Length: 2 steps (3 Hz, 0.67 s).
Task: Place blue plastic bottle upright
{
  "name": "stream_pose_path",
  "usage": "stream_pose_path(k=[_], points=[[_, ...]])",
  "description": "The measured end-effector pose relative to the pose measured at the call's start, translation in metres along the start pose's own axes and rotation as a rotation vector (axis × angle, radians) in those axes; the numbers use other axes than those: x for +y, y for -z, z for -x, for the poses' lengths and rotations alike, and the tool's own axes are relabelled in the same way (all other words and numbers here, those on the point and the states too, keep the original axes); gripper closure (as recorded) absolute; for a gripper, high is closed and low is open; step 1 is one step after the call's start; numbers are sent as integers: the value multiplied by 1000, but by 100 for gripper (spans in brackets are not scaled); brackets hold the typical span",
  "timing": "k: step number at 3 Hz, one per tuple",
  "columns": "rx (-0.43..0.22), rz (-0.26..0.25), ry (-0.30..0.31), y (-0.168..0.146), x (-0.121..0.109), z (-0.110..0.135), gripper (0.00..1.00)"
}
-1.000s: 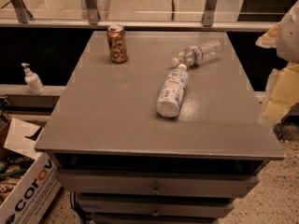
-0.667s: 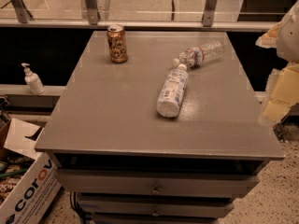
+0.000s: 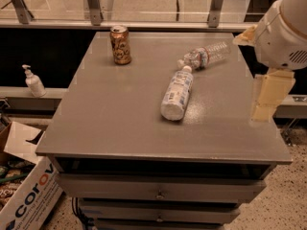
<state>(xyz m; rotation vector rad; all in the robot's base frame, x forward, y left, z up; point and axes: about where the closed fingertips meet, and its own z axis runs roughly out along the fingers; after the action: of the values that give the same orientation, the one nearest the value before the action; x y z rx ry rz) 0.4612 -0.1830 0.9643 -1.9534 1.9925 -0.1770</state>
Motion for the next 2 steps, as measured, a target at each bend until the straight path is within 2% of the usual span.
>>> stream_pose_path(k=[2], points=[[55, 45, 275, -58, -20, 33, 0]])
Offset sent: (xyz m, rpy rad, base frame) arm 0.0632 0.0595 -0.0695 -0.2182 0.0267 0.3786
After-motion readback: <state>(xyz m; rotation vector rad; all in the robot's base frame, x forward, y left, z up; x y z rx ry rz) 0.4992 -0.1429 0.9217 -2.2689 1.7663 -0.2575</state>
